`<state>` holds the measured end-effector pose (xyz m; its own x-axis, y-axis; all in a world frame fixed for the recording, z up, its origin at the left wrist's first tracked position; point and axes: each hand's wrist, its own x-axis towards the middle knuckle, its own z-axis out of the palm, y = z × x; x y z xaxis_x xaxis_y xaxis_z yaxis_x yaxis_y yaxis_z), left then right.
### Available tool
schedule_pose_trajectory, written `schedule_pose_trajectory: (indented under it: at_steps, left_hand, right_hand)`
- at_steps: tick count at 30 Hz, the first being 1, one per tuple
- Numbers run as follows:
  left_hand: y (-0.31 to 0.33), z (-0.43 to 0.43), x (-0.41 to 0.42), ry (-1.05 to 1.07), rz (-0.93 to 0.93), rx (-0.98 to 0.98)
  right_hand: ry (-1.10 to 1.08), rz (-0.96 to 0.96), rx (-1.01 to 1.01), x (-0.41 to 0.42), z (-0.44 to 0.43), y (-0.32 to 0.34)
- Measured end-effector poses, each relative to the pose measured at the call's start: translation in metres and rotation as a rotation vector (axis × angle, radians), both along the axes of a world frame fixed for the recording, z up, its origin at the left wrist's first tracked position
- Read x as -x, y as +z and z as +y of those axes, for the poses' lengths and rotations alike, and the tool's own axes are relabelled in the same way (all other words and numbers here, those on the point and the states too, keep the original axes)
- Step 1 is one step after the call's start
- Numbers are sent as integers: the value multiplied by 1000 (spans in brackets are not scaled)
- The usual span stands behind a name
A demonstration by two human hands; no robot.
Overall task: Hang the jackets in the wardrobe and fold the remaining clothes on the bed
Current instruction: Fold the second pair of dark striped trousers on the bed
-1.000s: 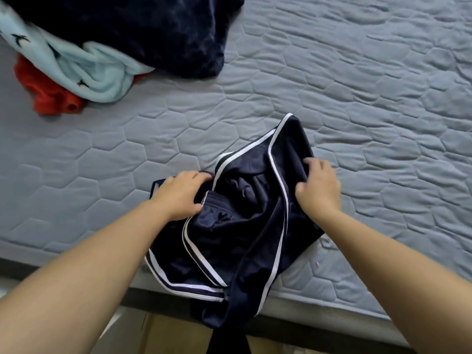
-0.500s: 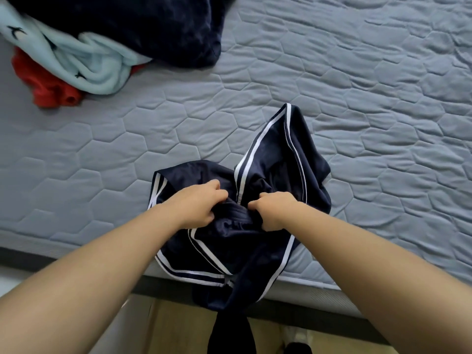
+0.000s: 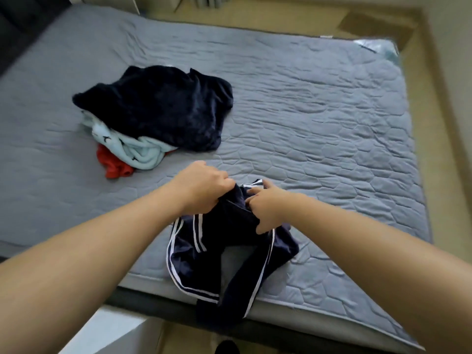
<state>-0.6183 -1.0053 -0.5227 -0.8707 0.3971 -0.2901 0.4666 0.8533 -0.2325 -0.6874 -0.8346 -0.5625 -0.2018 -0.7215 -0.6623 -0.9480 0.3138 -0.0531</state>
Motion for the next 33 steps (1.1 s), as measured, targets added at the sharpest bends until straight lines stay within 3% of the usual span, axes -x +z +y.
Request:
schedule_pose_trajectory:
  at_steps: [7, 11, 14, 18, 21, 23, 26, 33]
  left_hand:
    - [208, 10, -9, 17, 241, 94]
    - [301, 30, -31, 32, 326, 95]
    - [352, 47, -47, 62, 379, 91]
    - [414, 57, -67, 226, 388, -20]
    - [458, 67, -78, 311, 415, -138]
    - [487, 78, -82, 317, 422, -212]
    - [527, 92, -84, 268, 459, -242]
    - [596, 98, -91, 164, 537, -154]
  right_hand:
    - [-22, 193, -94, 15, 61, 166]
    - [-2, 346, 12, 19, 111, 250]
    - [27, 451, 162, 18, 146, 311]
    - [3, 564, 541, 21, 201, 390]
    - [-152, 443, 737, 21, 231, 451]
    - [-265, 385, 735, 17, 240, 486]
    - [-365, 496, 672, 4, 252, 537]
    - [-382, 502, 679, -31, 274, 618]
